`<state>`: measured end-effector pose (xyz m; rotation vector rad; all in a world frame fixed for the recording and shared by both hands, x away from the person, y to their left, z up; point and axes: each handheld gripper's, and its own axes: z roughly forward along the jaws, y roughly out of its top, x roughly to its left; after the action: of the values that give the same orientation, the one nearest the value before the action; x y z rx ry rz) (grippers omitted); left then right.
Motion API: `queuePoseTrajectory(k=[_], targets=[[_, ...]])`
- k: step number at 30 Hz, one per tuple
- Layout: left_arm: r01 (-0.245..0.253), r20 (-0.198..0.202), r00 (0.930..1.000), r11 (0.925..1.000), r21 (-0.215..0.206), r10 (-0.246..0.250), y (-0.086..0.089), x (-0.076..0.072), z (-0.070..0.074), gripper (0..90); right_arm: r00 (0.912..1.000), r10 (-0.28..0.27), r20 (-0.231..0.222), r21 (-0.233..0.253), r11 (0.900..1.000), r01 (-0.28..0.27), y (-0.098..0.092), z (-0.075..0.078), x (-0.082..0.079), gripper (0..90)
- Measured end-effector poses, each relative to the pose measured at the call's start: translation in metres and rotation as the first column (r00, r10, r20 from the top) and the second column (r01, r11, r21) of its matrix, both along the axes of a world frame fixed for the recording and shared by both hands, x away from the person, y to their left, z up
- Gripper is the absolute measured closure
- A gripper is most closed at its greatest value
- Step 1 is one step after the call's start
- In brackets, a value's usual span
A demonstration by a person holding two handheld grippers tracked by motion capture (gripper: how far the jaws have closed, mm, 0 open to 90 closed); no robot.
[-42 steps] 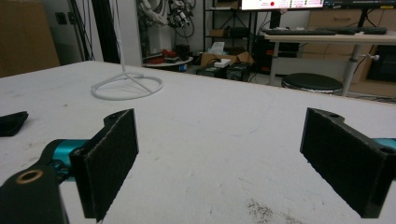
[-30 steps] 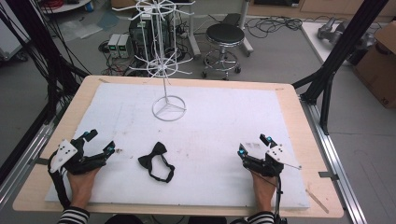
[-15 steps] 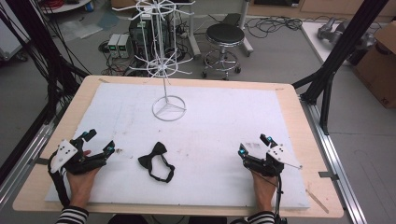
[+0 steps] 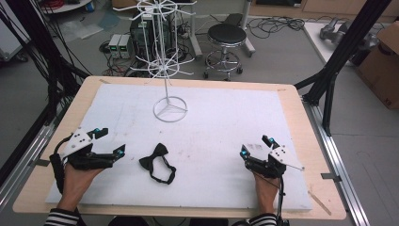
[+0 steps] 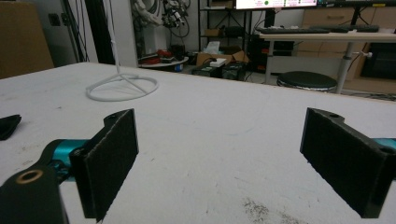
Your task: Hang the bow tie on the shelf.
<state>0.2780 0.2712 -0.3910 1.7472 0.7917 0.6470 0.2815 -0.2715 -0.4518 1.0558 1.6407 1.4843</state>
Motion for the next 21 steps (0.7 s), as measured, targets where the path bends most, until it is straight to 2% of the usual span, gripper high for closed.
queuePoseTrajectory(k=[1,3,5,10,12,14,16,19,20,21], targets=[[0.011,-0.021,0.9997,0.9999,0.009,-0.011,-0.003,0.001,0.002,12.0,1.0000,0.000,0.000,0.000,1.000,0.000,0.000,0.000,0.000,10.5],[0.056,-0.093,0.9943,0.9979,0.034,-0.052,-0.013,0.004,0.007,12.3,1.0000,0.000,0.000,0.001,1.000,0.000,0.000,0.000,0.000,10.5],[0.095,-0.148,0.9854,0.9933,0.065,-0.085,-0.023,0.006,0.010,12.4,1.0000,0.000,-0.003,0.004,1.000,0.000,0.000,0.000,0.000,10.5],[0.165,-0.243,0.9614,0.9777,0.130,-0.130,-0.047,0.014,0.011,12.5,1.0000,0.000,0.001,0.003,1.000,0.000,-0.001,0.000,0.000,10.5],[0.173,-0.282,0.9516,0.9712,0.164,-0.122,-0.055,0.018,0.010,12.6,1.0000,0.002,0.002,0.006,1.000,-0.002,-0.001,0.000,0.000,10.5],[0.173,-0.300,0.9481,0.9633,0.205,-0.106,-0.062,0.021,0.009,12.6,1.0000,0.001,0.003,0.006,1.000,-0.001,-0.001,0.000,0.000,10.5],[0.176,-0.322,0.9416,0.9584,0.224,-0.098,-0.066,0.024,0.008,12.6,1.0000,0.002,0.002,0.008,1.000,-0.002,-0.001,0.000,0.000,10.5],[0.175,-0.344,0.9357,0.9499,0.259,-0.079,-0.071,0.029,0.006,13.6,1.0000,0.001,0.004,0.016,1.000,-0.001,-0.002,0.000,0.000,10.5],[0.175,-0.358,0.9313,0.9466,0.271,-0.070,-0.073,0.030,0.005,13.6,1.0000,-0.003,0.007,0.024,1.000,0.003,-0.003,-0.001,-0.001,10.5],[0.177,-0.372,0.9263,0.9401,0.291,-0.059,-0.076,0.032,0.003,13.7,0.9999,-0.003,0.012,0.029,1.000,0.003,-0.003,-0.001,-0.001,10.5]])
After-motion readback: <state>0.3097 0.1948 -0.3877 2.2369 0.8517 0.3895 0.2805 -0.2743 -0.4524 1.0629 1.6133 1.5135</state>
